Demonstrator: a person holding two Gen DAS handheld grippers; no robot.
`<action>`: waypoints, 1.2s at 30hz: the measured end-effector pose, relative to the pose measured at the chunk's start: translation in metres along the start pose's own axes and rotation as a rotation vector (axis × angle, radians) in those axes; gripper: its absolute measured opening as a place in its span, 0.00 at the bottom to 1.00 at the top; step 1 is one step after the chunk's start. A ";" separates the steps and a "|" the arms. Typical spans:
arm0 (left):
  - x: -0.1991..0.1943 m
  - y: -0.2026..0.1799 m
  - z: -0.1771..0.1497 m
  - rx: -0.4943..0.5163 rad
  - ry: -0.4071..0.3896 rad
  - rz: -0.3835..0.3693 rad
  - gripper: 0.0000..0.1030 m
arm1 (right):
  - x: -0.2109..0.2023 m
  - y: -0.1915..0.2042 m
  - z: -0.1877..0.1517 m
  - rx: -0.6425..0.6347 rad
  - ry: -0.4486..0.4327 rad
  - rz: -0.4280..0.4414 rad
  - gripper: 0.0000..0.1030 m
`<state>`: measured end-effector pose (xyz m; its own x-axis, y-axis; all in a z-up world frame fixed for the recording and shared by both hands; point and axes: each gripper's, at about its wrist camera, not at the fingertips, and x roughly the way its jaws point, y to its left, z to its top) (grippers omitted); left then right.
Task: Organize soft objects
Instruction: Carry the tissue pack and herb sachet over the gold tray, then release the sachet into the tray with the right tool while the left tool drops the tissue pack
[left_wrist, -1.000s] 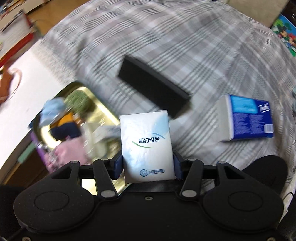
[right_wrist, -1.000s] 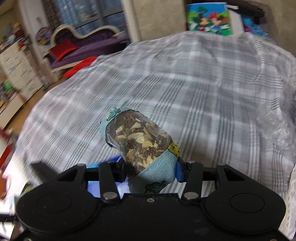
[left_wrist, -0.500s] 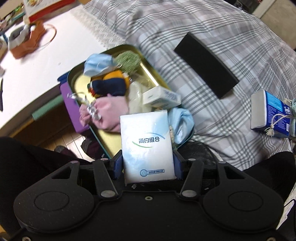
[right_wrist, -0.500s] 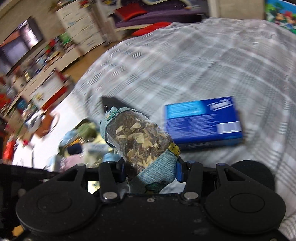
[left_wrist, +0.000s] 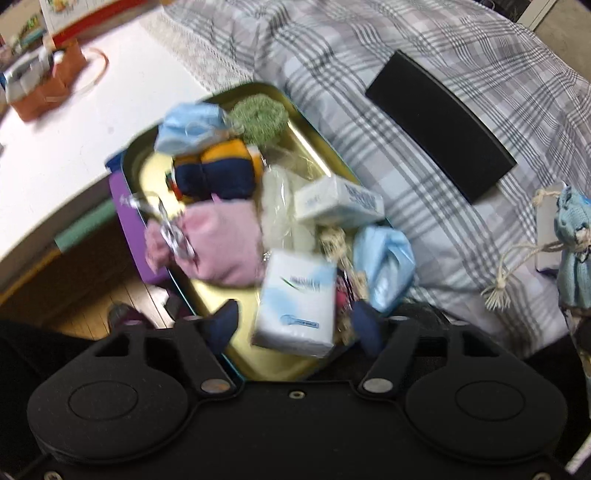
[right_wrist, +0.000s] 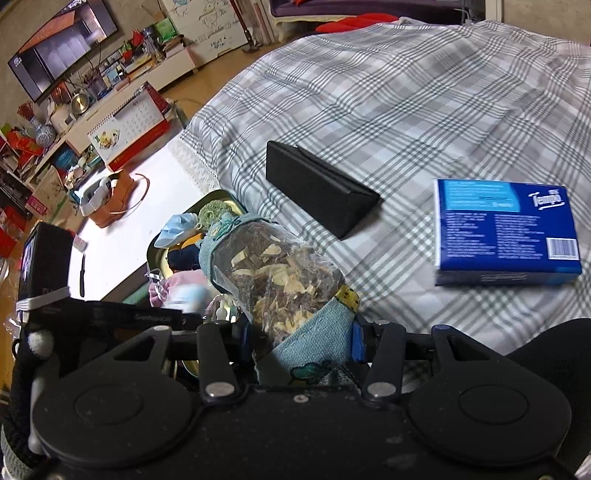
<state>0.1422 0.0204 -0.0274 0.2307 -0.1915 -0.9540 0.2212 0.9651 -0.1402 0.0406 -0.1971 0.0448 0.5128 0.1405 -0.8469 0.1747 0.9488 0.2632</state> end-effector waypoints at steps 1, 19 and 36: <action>0.001 0.002 0.001 -0.004 -0.002 0.007 0.65 | 0.001 -0.001 0.000 -0.003 0.004 -0.002 0.46; -0.011 0.043 0.014 -0.062 -0.113 0.213 0.72 | 0.049 0.051 0.033 -0.120 0.046 -0.013 0.46; 0.025 0.052 0.005 -0.100 -0.025 0.111 0.72 | 0.130 0.120 0.087 -0.167 0.124 -0.010 0.53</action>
<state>0.1645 0.0647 -0.0569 0.2719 -0.0856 -0.9585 0.0974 0.9934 -0.0611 0.2015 -0.0902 0.0064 0.4024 0.1548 -0.9023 0.0321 0.9826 0.1829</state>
